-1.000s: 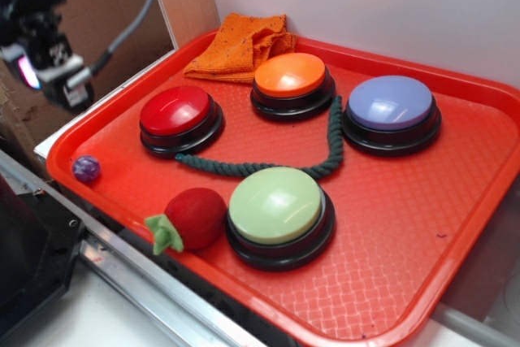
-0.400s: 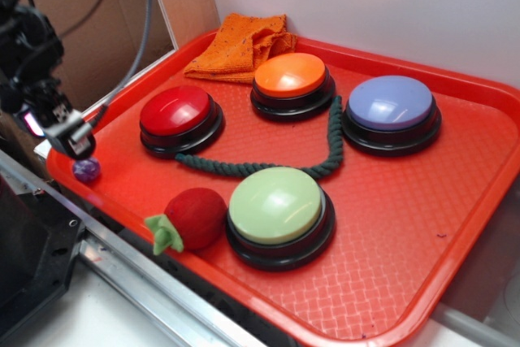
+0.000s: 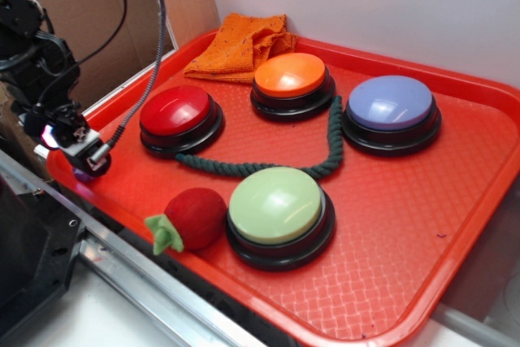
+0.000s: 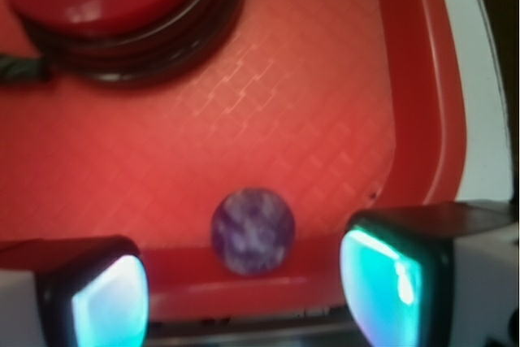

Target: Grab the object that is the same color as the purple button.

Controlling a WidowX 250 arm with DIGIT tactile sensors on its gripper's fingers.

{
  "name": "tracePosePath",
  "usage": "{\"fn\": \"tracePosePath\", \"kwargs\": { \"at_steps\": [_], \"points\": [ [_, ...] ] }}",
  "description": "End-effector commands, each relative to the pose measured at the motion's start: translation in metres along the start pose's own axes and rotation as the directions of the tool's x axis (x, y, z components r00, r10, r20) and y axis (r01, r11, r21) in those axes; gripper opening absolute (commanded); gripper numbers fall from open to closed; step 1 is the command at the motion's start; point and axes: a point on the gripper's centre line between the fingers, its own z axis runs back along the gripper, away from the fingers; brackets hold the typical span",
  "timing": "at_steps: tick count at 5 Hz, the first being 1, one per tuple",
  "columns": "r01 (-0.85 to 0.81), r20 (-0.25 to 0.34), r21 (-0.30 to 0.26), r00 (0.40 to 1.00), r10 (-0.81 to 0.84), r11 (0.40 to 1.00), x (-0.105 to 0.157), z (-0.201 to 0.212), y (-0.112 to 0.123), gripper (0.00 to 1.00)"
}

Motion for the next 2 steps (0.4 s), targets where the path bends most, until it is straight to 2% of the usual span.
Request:
{"fn": "tracePosePath", "kwargs": {
  "at_steps": [1,2],
  "points": [
    [-0.014,-0.020,0.008,1.000,0.014,1.000,0.0044,-0.0206,0.0072,1.00],
    [-0.013,-0.019,0.011,1.000,0.013,1.000,0.0047,-0.0223,0.0041,0.00]
  ]
}}
